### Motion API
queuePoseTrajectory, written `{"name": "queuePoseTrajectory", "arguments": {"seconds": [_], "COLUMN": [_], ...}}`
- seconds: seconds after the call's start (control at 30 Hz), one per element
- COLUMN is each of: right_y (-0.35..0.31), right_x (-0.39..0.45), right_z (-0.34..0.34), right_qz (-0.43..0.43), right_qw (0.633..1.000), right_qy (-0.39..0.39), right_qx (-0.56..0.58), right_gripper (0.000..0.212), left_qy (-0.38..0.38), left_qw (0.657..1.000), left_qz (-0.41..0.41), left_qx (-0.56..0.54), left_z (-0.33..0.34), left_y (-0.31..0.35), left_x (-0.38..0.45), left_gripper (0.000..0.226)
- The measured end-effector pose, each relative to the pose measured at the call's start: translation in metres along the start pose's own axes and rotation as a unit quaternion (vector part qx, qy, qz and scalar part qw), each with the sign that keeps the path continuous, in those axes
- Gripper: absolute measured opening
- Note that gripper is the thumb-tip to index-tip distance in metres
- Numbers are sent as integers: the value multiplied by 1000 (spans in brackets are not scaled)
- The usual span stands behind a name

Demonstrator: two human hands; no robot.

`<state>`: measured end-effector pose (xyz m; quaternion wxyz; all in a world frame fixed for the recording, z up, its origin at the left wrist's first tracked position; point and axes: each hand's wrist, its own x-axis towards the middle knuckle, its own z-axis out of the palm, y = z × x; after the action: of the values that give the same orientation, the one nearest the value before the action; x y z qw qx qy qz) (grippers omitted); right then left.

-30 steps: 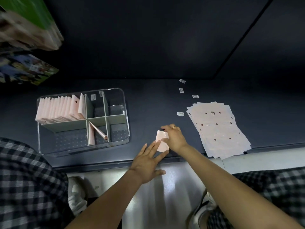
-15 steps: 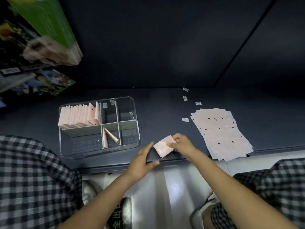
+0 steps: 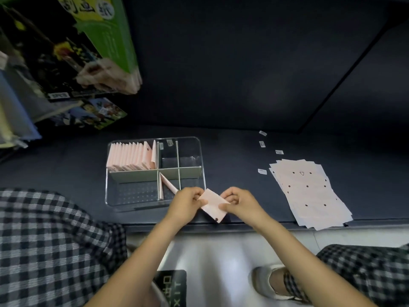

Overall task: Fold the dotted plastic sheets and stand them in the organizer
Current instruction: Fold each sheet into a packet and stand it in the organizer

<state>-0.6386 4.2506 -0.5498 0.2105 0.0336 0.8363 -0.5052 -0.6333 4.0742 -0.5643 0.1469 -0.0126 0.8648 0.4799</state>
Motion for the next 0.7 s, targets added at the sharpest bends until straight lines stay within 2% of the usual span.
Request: {"name": "queuePoseTrajectory", "arguments": {"seconds": [0.07, 0.17, 0.27, 0.33, 0.53, 0.7], "right_y": [-7, -19, -36, -48, -65, -66], "right_x": [6, 18, 33, 40, 57, 66], "right_z": [10, 28, 41, 49, 75, 94], "right_qz": [-16, -49, -71, -85, -114, -102], "right_qw": [998, 989, 975, 966, 949, 951], "right_qy": [-22, -10, 55, 98, 170, 141], "right_qx": [-56, -141, -205, -224, -240, -257], "right_gripper": [14, 6, 4, 8, 11, 12], "left_qy": [4, 62, 133, 141, 128, 167], "left_qw": [996, 985, 946, 928, 922, 920], "left_qz": [21, 29, 21, -10, -47, -68], "left_qx": [86, 155, 295, 346, 362, 347], "left_z": [-13, -27, -30, -30, -25, -25], "left_y": [-6, -19, -41, -50, -60, -65], "left_x": [1, 3, 4, 3, 9, 9], "left_gripper": [11, 12, 27, 32, 37, 37]}}
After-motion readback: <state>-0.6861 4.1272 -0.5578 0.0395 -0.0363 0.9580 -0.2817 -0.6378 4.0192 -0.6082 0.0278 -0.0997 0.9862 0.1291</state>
